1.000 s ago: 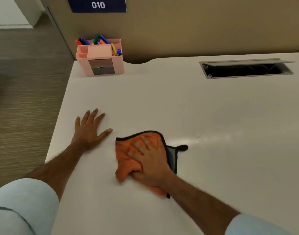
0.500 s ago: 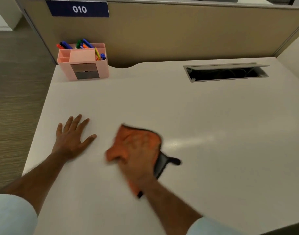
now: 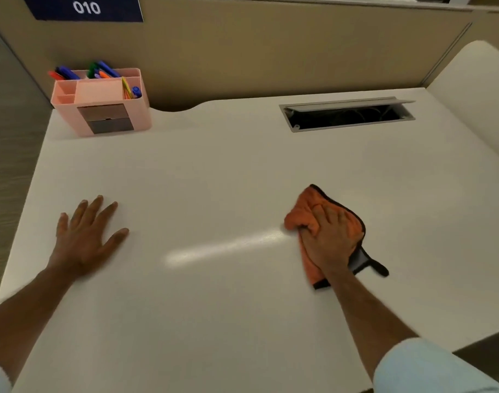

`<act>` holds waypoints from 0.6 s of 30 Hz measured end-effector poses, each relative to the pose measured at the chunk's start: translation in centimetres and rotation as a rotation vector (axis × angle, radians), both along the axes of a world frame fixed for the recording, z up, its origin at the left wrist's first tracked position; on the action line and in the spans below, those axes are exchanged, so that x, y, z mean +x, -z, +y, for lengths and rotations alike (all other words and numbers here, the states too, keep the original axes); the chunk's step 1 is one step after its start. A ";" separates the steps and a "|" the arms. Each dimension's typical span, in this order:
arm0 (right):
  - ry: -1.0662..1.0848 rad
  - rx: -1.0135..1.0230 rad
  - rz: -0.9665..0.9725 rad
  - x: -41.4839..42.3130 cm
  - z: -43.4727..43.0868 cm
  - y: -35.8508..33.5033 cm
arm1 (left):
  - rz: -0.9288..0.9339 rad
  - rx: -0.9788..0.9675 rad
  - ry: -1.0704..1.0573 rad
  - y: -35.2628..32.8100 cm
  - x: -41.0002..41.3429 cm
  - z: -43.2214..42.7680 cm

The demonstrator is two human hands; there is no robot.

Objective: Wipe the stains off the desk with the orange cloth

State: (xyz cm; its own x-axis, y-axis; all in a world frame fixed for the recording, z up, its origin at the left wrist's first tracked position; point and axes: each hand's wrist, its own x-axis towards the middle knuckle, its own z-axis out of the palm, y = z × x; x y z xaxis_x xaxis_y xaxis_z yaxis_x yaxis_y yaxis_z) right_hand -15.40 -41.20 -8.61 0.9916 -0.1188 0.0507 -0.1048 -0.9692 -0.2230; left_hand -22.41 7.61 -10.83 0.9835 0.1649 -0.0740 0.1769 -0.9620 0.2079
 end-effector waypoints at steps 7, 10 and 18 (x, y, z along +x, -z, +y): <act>-0.655 0.230 -0.126 -12.5 16.9 -0.7 | -0.028 -0.001 0.012 -0.9 1.0 -1.7; -0.854 0.109 -0.094 -17.3 17.1 1.1 | -0.056 0.012 0.076 -1.4 2.5 -3.3; -0.304 0.012 -0.017 -7.8 -2.8 0.7 | -0.061 -0.019 0.103 -0.6 2.1 -7.2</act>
